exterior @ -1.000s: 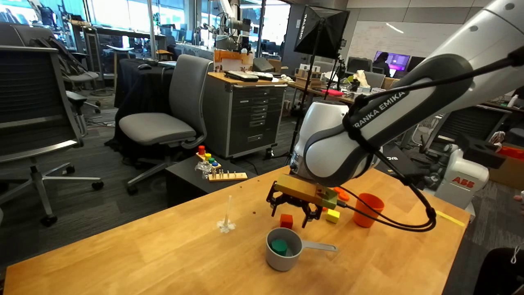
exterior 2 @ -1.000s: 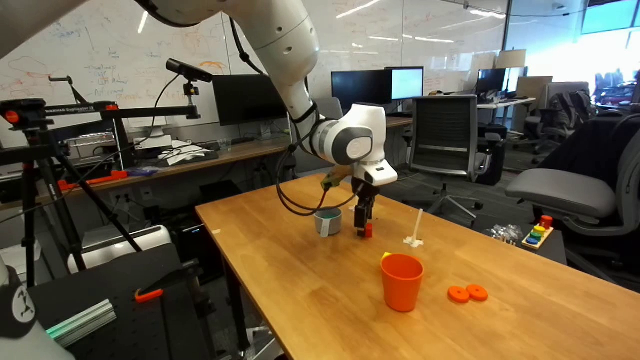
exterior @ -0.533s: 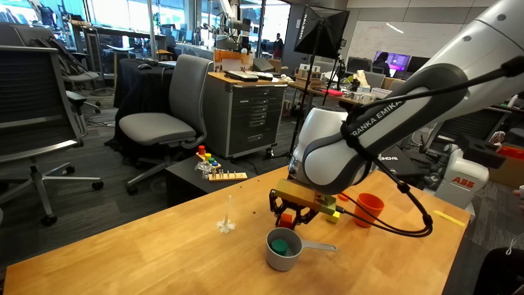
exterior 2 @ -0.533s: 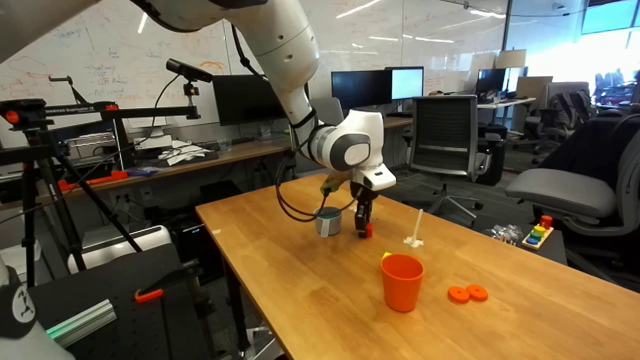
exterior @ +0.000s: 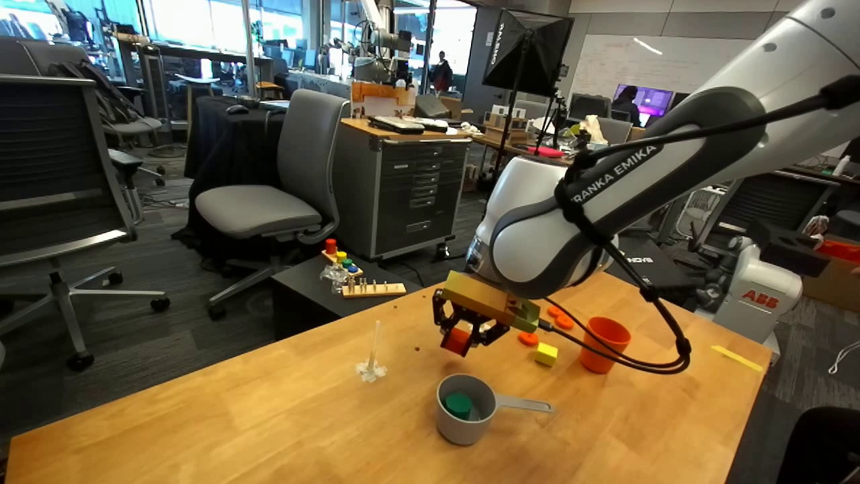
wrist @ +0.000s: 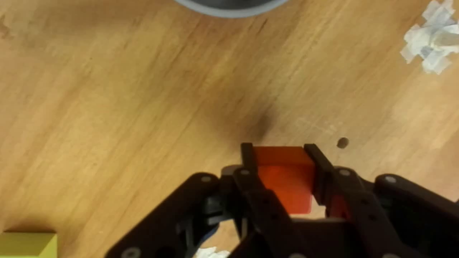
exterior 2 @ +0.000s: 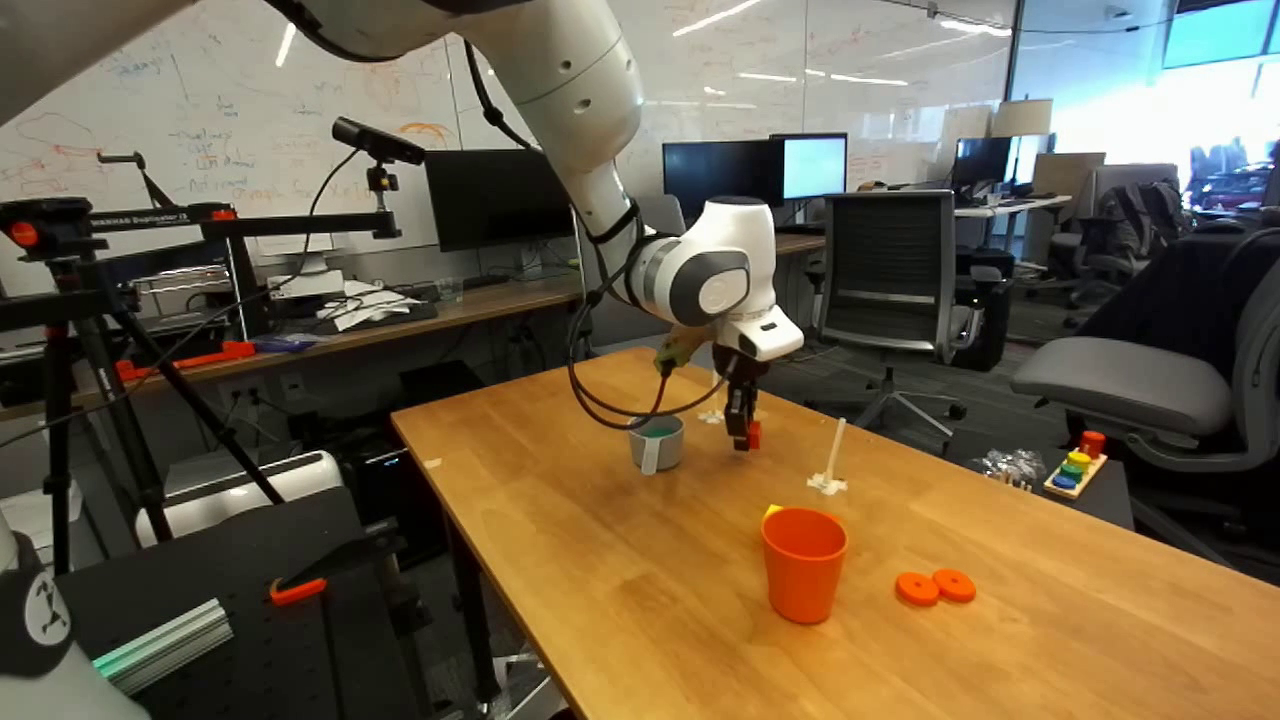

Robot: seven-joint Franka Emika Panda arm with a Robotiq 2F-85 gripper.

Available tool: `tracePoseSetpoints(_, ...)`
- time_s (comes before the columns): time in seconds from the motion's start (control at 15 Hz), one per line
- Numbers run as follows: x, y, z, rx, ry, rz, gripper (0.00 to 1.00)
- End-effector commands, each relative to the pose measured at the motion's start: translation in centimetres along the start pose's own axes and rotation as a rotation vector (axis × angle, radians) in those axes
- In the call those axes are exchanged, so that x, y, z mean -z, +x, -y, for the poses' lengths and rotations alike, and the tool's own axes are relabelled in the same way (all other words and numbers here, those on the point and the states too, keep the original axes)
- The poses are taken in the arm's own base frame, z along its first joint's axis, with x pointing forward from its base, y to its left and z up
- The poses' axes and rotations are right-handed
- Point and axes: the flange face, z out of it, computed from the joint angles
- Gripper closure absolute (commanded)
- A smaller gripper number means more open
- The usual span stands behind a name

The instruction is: Put the cubes in the pot

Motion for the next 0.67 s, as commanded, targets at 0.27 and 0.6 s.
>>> tracePoseSetpoints(0.27, 6.1, -4.6, 5.8, 0.088, 0.126, 0.035, 0.88)
tracePoseSetpoints(0.6, 7.6, -9.5, 6.9, 0.129, 0.155, 0.09, 0.88)
